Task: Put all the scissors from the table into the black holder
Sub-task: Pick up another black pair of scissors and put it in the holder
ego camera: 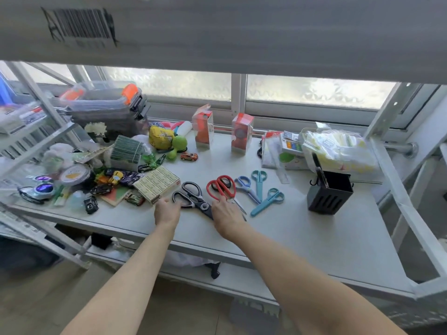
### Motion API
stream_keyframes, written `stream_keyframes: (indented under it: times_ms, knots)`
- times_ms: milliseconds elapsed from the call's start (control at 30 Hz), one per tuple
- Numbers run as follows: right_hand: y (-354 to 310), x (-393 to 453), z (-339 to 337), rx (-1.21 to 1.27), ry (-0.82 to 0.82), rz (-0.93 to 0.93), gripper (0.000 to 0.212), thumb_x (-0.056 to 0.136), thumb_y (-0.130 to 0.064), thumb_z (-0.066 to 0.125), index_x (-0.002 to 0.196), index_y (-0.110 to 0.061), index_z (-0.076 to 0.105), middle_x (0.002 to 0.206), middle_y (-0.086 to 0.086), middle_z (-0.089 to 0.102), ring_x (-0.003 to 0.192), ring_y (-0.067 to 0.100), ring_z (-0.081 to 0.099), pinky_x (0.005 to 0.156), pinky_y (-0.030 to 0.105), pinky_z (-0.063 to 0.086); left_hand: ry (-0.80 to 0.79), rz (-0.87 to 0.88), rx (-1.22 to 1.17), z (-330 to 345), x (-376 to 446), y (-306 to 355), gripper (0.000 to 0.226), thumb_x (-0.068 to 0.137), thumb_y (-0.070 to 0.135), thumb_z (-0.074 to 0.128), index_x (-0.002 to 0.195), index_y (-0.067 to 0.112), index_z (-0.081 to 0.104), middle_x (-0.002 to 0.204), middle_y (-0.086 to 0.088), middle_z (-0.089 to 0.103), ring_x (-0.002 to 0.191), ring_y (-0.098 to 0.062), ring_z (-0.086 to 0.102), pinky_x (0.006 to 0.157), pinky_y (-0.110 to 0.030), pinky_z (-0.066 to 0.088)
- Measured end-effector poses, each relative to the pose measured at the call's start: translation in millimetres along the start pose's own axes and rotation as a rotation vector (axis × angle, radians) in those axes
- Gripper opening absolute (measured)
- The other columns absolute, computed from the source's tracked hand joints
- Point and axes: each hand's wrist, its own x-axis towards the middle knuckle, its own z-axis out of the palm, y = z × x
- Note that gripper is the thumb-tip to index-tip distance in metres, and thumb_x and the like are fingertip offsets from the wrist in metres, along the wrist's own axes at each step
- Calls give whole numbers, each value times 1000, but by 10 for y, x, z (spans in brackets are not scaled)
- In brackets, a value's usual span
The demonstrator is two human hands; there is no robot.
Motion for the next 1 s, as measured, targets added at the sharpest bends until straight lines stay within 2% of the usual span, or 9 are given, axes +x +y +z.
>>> stream_keyframes:
  times_ms: [133, 200, 267, 333, 467, 567, 700, 800, 1000]
  knots:
    - [23, -44, -19, 10, -21, -3, 30, 89, 5, 49, 118, 2, 51, 118, 24, 55, 105, 37, 59, 80, 38, 47, -12, -158, -231, 104, 47, 131, 20, 86, 15, 62, 67, 10, 58, 73, -8, 60, 76, -27, 54, 57, -28, 42]
    - [49, -91, -32, 13, -39, -1, 29, 87, 3, 53, 116, 4, 52, 116, 25, 57, 106, 37, 58, 82, 37, 47, 7, -137, -98, 145, 84, 126, 14, 81, 19, 66, 87, 7, 70, 105, -14, 66, 94, -34, 62, 76, -37, 54]
    - [84, -142, -18, 55, -64, 9, 33, 84, 0, 61, 115, 4, 51, 116, 25, 54, 104, 39, 59, 79, 38, 48, 48, -110, 64, 140, 51, 114, 36, 81, 22, 69, 115, 8, 66, 134, -19, 51, 116, -38, 56, 96, -38, 47]
    - [120, -189, -10, 94, -81, 12, 36, 82, -2, 65, 114, 4, 50, 116, 24, 52, 102, 40, 58, 80, 40, 48, 50, -70, 119, 118, 9, 102, 48, 84, 24, 70, 127, 6, 56, 140, -20, 44, 121, -37, 52, 97, -36, 44]
    - [245, -282, -39, 104, -44, 4, 37, 81, -2, 64, 114, 1, 48, 115, 21, 52, 102, 38, 57, 79, 36, 45, -46, 8, 73, 70, 11, 107, 37, 86, 26, 70, 113, 1, 69, 109, -13, 68, 100, -29, 61, 87, -38, 50]
    - [348, -376, -63, 88, 30, 27, 40, 82, -8, 62, 118, -2, 44, 112, 18, 51, 96, 39, 60, 67, 37, 38, -192, 101, -26, 25, -118, 225, 21, 92, 24, 63, 88, 5, 73, 71, -7, 49, 62, -20, 38, 57, -29, 34]
    - [423, -502, -64, 126, 210, 74, 35, 88, -30, 54, 114, -9, 45, 103, 11, 53, 81, 35, 61, 58, 35, 35, -341, 258, -84, 96, -474, 571, 20, 95, 21, 58, 81, 8, 62, 63, -2, 41, 53, -14, 31, 47, -21, 27]
    - [465, -579, -105, 228, 403, 135, 25, 90, -27, 50, 107, -9, 47, 96, 11, 55, 71, 34, 60, 53, 37, 39, -510, 347, -109, 232, -855, 859, 18, 95, 21, 60, 86, 5, 59, 50, 5, 51, 41, -8, 40, 38, -16, 27]
    - [834, -977, -257, 535, 699, 269, 17, 86, -19, 42, 98, -9, 49, 80, 8, 57, 59, 30, 53, 53, 39, 43, -892, 497, -8, 570, -1347, 1268, 51, 85, 59, 49, 100, 14, 67, 66, -1, 58, 47, -6, 45, 42, -16, 34]
